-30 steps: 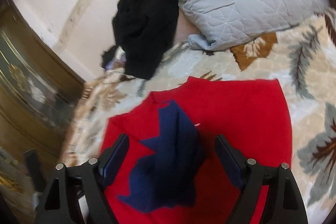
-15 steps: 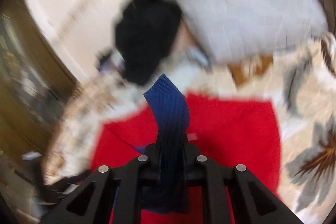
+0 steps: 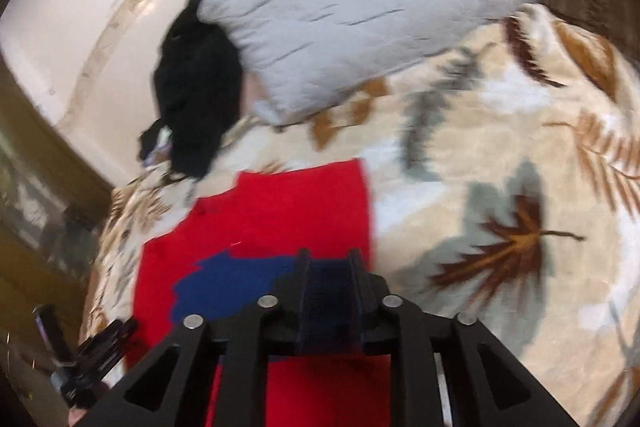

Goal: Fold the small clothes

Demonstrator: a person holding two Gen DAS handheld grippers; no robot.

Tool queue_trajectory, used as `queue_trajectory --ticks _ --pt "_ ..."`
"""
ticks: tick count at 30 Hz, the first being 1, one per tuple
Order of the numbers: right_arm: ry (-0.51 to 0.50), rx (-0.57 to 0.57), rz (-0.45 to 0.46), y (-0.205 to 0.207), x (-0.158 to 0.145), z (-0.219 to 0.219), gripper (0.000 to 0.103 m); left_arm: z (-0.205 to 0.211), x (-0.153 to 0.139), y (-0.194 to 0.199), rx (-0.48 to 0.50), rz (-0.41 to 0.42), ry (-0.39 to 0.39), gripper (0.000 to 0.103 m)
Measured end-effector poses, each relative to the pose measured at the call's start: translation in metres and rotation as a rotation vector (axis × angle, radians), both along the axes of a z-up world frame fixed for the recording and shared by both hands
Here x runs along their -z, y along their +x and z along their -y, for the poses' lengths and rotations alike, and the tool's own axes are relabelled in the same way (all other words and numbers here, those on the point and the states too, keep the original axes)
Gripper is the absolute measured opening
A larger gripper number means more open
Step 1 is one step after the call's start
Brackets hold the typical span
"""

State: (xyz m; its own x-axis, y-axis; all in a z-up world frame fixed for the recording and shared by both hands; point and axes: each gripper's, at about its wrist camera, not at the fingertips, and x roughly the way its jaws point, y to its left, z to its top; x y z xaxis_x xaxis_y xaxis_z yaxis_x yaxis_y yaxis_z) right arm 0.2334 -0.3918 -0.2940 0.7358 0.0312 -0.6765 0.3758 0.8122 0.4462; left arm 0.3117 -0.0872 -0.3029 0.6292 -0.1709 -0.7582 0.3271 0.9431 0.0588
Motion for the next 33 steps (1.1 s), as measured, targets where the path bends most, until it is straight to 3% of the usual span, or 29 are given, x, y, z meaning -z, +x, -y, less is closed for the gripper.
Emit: queue_trajectory --ticks 2,4,5,6,8,10,12,14,17,19,21,25,27,33 --pt "-0.039 -0.089 -0.037 0.018 0.006 -0.024 0.026 0.008 0.008 0.003 0.015 -0.020 0.021 0.052" --pt "-0.066 -0.139 -0.135 0.031 0.024 -0.040 0.039 0.019 0.024 0.008 0.029 -0.065 0.087 0.053" --pt "-0.068 -0.166 -0.211 0.038 0.040 -0.047 0.062 0.022 0.027 0.007 0.038 -0.047 0.109 0.055" --pt "-0.083 -0.181 -0.228 0.039 0.047 -0.052 0.065 0.025 0.026 0.005 0.047 -0.021 0.131 0.057" --pt "-0.176 -0.186 -0.204 0.039 0.040 -0.062 0.064 0.026 0.021 0.005 0.058 -0.031 0.143 0.057" --pt "-0.169 -0.186 -0.168 0.032 0.028 -0.065 0.064 0.016 0.009 0.002 0.067 -0.037 0.040 0.057" --pt "-0.177 -0.170 -0.094 0.024 0.016 -0.065 0.064 0.013 0.000 -0.002 0.067 -0.014 0.005 0.060" --pt "-0.203 -0.148 -0.099 0.025 0.016 -0.064 0.064 0.014 0.002 -0.003 0.065 -0.003 0.034 0.072" --pt "-0.150 -0.157 -0.245 0.035 0.048 -0.058 0.061 0.019 0.028 0.004 0.081 -0.091 0.097 0.074" --pt "-0.203 -0.162 -0.210 0.029 0.039 -0.064 0.060 0.016 0.025 0.001 0.068 -0.061 0.091 0.078" --pt "-0.173 -0.186 -0.169 0.019 0.023 -0.069 0.060 0.012 0.017 -0.004 0.077 -0.064 0.078 0.078" --pt "-0.167 -0.207 -0.091 -0.013 -0.003 -0.071 0.061 -0.013 -0.005 -0.029 0.100 -0.001 0.037 0.078" --pt "-0.108 -0.208 -0.065 -0.037 -0.004 -0.068 0.061 -0.028 -0.013 -0.045 0.124 0.007 0.015 0.078" --pt "0.012 -0.223 -0.106 -0.119 0.012 -0.069 0.061 -0.092 -0.021 -0.110 0.138 0.056 -0.041 0.082"
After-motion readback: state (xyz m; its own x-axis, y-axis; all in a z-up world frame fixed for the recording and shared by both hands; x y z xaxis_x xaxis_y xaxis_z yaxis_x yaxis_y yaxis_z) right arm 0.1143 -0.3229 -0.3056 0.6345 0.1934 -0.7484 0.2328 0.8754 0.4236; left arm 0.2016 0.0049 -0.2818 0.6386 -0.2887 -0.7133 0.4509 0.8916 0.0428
